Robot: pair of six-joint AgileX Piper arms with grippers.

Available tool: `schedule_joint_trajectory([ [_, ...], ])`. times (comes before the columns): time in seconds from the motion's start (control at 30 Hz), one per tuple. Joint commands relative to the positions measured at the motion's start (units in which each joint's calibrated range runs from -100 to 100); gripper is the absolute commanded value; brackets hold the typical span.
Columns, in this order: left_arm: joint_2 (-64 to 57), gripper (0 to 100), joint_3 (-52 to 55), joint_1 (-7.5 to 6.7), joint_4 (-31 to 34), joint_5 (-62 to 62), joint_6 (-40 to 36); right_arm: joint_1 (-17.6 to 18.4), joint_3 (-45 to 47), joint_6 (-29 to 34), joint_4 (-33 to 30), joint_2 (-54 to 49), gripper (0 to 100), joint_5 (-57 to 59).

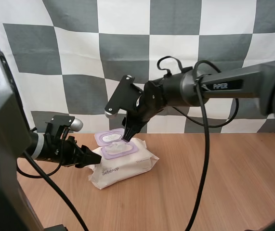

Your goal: Open the wet wipes lid

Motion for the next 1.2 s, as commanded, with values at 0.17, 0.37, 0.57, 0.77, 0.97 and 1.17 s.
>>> schedule_joint_trajectory([
  [0.17, -31.6, 64, -4.4, 0.71, -0.8, -0.9, -7.4, 0.0, 0.0, 10.4, -9.9, -23.9, 56, 13.7],
  [0.37, -52.5, 17, -6.3, 2.29, -1.2, -16.2, -16.5, -1.5, 0.0, 11.8, -16.0, -43.0, 0, 30.6],
  [0.57, -69.8, 0, -6.3, 2.74, -1.4, -30.2, -28.5, -4.7, 0.0, 11.8, -17.1, -57.1, 0, 38.9],
  [0.77, -79.9, 0, -4.3, 2.74, 4.6, -46.0, -51.4, -5.5, 0.0, 11.3, -8.9, -73.4, 0, 43.8],
  [0.97, -82.0, 0, 2.6, 2.74, 23.2, -62.1, -72.4, -3.6, 3.1, 18.6, -10.9, -90.2, 0, 31.8],
  [1.17, -81.7, 0, 11.0, 2.74, 29.8, -65.3, -72.4, -4.3, 14.2, 22.8, -14.0, -90.2, 0, 21.4],
])
